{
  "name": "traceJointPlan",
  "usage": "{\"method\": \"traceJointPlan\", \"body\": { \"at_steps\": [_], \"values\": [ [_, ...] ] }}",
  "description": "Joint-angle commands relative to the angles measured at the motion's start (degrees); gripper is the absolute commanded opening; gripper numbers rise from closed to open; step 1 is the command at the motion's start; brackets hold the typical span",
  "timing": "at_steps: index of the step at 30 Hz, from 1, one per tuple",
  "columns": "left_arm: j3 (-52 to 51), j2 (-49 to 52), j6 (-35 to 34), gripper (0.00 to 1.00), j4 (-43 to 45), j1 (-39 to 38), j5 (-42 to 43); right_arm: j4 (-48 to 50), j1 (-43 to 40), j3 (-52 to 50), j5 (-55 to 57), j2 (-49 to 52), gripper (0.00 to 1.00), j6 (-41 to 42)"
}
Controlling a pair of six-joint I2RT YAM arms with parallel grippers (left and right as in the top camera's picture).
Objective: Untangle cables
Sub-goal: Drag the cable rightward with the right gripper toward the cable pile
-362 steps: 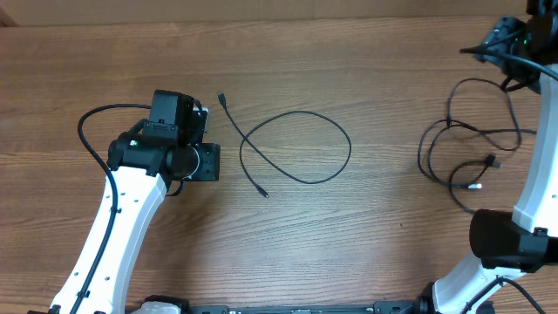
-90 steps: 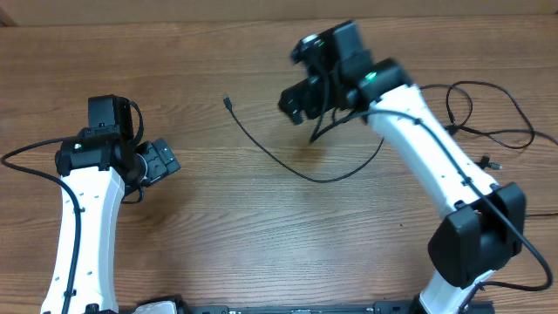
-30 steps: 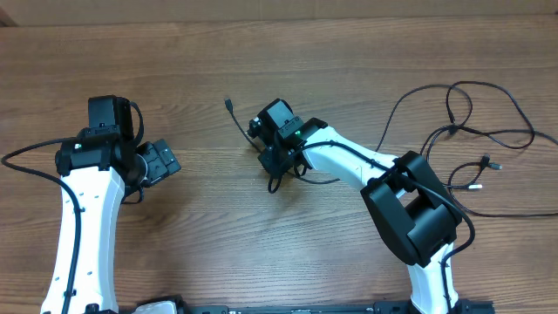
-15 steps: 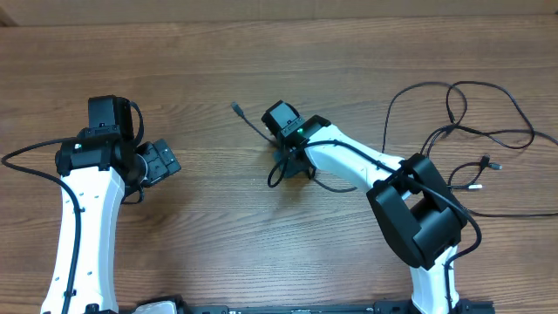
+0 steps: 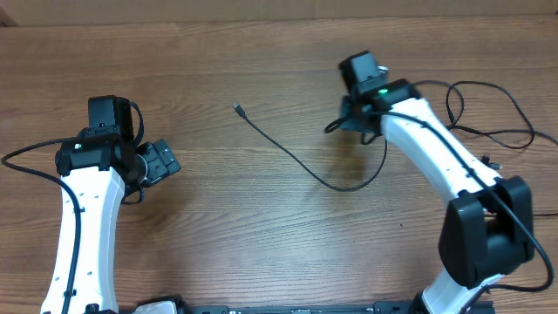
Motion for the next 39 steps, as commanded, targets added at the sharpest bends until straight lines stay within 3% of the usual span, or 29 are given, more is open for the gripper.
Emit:
{"method": "traceJointPlan", "body": {
  "at_steps": [1, 3, 5, 8, 13, 17, 26, 29, 34, 35, 36, 39],
  "values": [
    [0.87, 0.02, 1.05, 1.0, 0.07, 0.31, 0.33, -6.86, -3.74, -0.09, -1.14, -0.7, 0.18, 16.55],
    [0.87, 0.02, 1.05, 1.0, 0.11, 0.31, 0.33, -8.68, -5.29, -0.94, -5.84, -0.68, 0.22, 20.44],
    [0.87, 0.02, 1.05, 1.0, 0.11, 0.31, 0.33, -8.44, -6.58, -2.71, -13.81, -0.66, 0.42, 21.09],
    [0.87, 0.02, 1.05, 0.99, 0.04, 0.31, 0.33, -8.48, -6.71, -4.15, -14.19, -0.66, 0.64, 25.11],
    [0.87, 0.02, 1.07, 1.0, -0.22, 0.31, 0.35, -7.13, -6.69, -8.0, -11.85, -0.66, 0.71, 33.77],
    [0.87, 0.02, 1.07, 1.0, -0.24, 0.31, 0.35, -4.42, -6.69, -11.98, -11.52, -0.66, 0.72, 35.21],
    [0.87, 0.02, 1.05, 1.0, -0.17, 0.31, 0.35, 1.62, -6.62, -20.44, -11.21, -0.66, 0.59, 38.12],
    [0.87, 0.02, 1.05, 0.99, -0.15, 0.31, 0.35, 1.73, -6.62, -20.7, -11.23, -0.66, 0.38, 38.12],
    [0.87, 0.02, 1.05, 1.0, -0.17, 0.31, 0.57, 1.73, -6.58, -20.7, -11.28, -0.66, 0.21, 38.12],
    [0.87, 0.02, 1.05, 1.0, -0.17, 0.31, 0.57, 1.75, -6.58, -20.7, -11.45, -0.66, 0.09, 38.1],
    [0.87, 0.02, 1.05, 1.0, -0.17, 0.31, 0.57, 1.9, -6.58, -20.7, -11.52, -0.66, 0.04, 38.1],
    [0.87, 0.02, 1.05, 1.0, -0.13, 0.31, 0.55, 2.89, -6.58, -20.28, -11.45, -0.74, 0.04, 36.11]
  ]
}}
